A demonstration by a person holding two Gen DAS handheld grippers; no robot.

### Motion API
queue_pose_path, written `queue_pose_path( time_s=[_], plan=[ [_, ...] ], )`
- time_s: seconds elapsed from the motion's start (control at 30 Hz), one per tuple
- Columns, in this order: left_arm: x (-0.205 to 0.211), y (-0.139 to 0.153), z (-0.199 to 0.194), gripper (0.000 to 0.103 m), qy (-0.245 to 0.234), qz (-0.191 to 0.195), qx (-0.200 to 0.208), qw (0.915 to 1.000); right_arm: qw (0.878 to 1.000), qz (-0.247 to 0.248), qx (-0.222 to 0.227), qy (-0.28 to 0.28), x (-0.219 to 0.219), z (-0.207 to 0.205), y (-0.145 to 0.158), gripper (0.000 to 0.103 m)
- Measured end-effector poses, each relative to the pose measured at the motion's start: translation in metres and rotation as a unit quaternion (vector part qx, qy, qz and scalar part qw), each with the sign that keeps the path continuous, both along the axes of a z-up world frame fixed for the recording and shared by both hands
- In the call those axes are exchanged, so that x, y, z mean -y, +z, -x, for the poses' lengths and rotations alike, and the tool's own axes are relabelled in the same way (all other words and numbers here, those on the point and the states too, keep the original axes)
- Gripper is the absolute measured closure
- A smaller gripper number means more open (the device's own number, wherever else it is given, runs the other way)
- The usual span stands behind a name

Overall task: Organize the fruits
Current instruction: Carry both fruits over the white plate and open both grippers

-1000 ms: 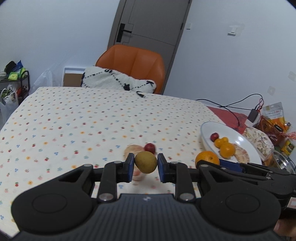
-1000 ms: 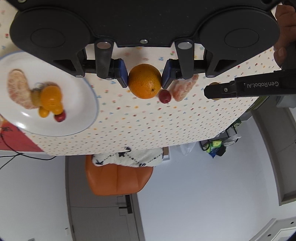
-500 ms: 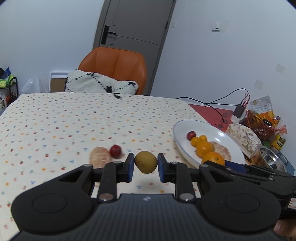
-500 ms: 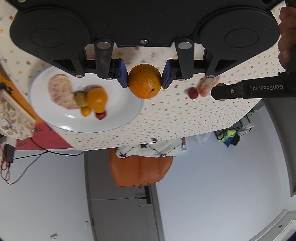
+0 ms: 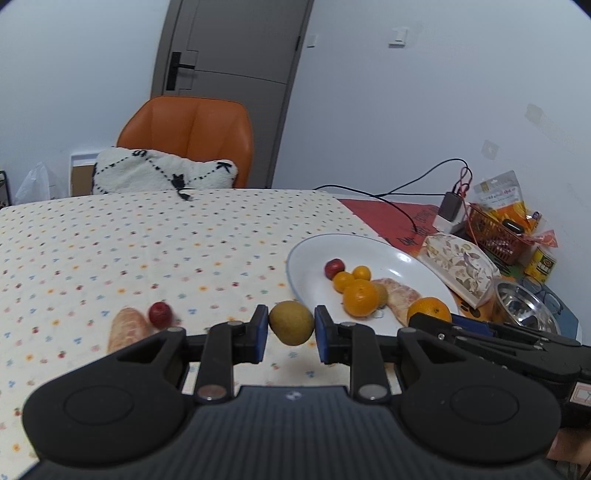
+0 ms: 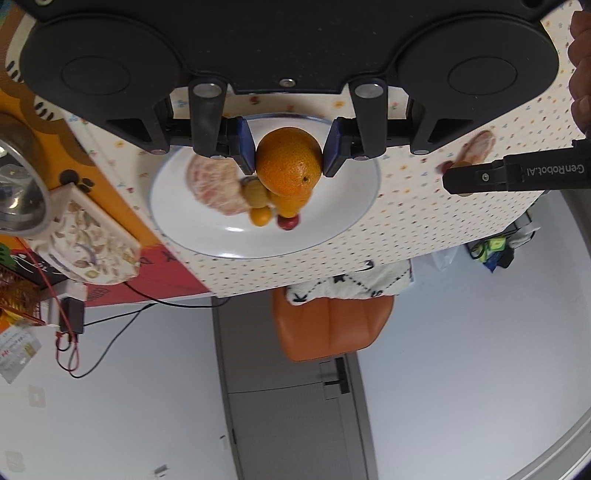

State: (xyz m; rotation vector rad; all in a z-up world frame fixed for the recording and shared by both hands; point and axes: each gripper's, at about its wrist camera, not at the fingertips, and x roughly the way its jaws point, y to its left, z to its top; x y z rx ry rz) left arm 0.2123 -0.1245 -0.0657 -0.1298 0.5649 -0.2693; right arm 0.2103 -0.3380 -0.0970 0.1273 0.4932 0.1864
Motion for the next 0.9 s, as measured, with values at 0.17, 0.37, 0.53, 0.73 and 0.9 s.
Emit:
queue_pose_path(
  time_s=[0.17, 0.37, 0.53, 0.73, 0.9],
  plan=[
    [0.016, 0.0, -0.007, 0.078, -0.012, -0.007, 0.001, 0.9999, 1.0, -0.008, 0.0, -0.011, 0.01, -0.007, -0.004, 0.065],
    [0.032, -0.001, -0.018, 0.078, -0.023, -0.014, 0.0, 0.9996, 1.0, -0.023, -0.004, -0.007, 0.017, -0.015, -0.008, 0.061],
    [0.043, -0.002, -0.027, 0.078, -0.03, -0.017, -0.001, 0.9994, 1.0, -0.026, 0.008, -0.001, 0.02, -0.009, -0.008, 0.055],
    [0.053, -0.001, -0.029, 0.077, -0.031, -0.018, 0.003, 0.9993, 1.0, -0.031, 0.003, -0.001, 0.027, -0.001, -0.011, 0.054],
    [0.048, 0.0, -0.031, 0.064, -0.008, -0.034, 0.001, 0.9994, 0.999, -0.032, 0.007, -0.002, 0.026, 0.004, -0.007, 0.047]
  ],
)
